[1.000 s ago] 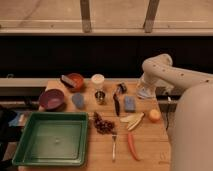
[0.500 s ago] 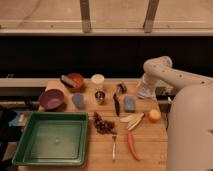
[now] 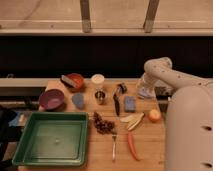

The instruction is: Place towel in purple bowl

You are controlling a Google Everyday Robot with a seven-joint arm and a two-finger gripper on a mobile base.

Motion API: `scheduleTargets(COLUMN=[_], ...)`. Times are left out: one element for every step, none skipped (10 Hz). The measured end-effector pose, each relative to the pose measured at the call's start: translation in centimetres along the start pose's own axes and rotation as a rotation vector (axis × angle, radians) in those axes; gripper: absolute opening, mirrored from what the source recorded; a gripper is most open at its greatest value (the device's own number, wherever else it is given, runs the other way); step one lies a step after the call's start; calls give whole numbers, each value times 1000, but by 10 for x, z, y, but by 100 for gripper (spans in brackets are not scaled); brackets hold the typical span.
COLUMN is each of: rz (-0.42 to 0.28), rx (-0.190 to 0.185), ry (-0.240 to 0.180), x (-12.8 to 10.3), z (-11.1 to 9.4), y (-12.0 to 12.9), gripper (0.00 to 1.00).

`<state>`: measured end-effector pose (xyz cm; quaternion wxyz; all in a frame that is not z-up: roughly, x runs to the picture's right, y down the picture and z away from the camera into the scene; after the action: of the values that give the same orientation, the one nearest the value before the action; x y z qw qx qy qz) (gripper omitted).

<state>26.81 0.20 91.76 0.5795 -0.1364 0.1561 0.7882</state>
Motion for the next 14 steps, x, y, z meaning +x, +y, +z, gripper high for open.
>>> scheduleTargets(rz=[-15,-24,-32,-45,-65,-82,-93,-89,-85,-81,-78,-77,-75,-66], rx=[-9,-14,-15,-8,10,31,50,54,61,61,60,51,41,26], ry=[0,1,2,5,10,22,40,51,69,81,96,98,102,105], x=[-3,-4,-4,-3,-3,-4,-7,-10,-10,-11,-8,-8,-7,-6], z=[7,12,15,20,27,38,48,54,60,65,69,69,69,69], y=[3,4,6,8,10,7,1,-4,-7,-9,-12,-13,-13,-14], gripper=[65,65,65,65,65,65,65,65,65,65,60,51,42,30])
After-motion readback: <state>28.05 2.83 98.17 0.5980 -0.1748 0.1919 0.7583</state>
